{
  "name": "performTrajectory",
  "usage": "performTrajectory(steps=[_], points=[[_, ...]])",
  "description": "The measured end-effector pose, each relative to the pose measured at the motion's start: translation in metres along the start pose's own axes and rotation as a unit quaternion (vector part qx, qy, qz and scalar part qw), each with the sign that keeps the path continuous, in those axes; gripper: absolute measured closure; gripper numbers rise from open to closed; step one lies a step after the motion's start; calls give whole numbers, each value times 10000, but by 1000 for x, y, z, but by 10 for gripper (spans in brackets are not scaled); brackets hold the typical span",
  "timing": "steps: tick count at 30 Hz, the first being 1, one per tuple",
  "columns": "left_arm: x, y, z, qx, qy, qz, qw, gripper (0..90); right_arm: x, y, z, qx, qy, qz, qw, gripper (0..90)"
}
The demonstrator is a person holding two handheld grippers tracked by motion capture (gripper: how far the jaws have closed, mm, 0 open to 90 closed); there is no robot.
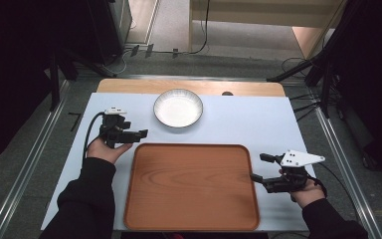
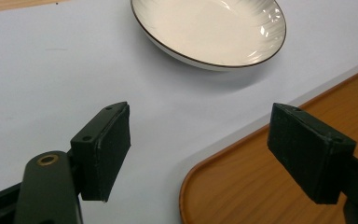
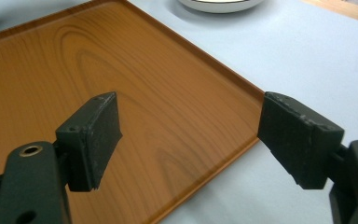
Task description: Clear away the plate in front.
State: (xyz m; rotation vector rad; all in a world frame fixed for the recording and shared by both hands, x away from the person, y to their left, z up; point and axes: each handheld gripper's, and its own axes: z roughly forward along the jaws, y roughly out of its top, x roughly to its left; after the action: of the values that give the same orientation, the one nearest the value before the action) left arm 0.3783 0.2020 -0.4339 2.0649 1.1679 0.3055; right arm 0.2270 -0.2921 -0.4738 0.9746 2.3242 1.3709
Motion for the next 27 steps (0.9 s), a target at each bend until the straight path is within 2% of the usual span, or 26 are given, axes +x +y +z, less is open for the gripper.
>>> performTrajectory(steps=[3,8,13,19,21,23,26,27], points=[[-1,3,7,-38,-30,-34,10000,240,0,0,0,25,7,-10,10000,218],[-2,9,19,8,166,90,9998,266,1,0,1,24,0,-19,10000,218],[0,17,29,-17,283,92,9996,280,0,0,0,7,8,-8,10000,218],[1,28,39,-36,298,43,9995,291,0,0,0,-12,15,18,10000,218],[1,31,44,1,385,100,9992,293,0,0,0,-27,15,27,10000,218],[2,34,49,68,381,53,9992,293,0,0,0,-41,11,39,10000,218],[3,37,54,-43,360,-53,9993,298,0,1,0,-69,-7,41,10000,218],[4,38,56,0,366,-65,9993,302,0,1,0,-66,1,33,10000,218]])
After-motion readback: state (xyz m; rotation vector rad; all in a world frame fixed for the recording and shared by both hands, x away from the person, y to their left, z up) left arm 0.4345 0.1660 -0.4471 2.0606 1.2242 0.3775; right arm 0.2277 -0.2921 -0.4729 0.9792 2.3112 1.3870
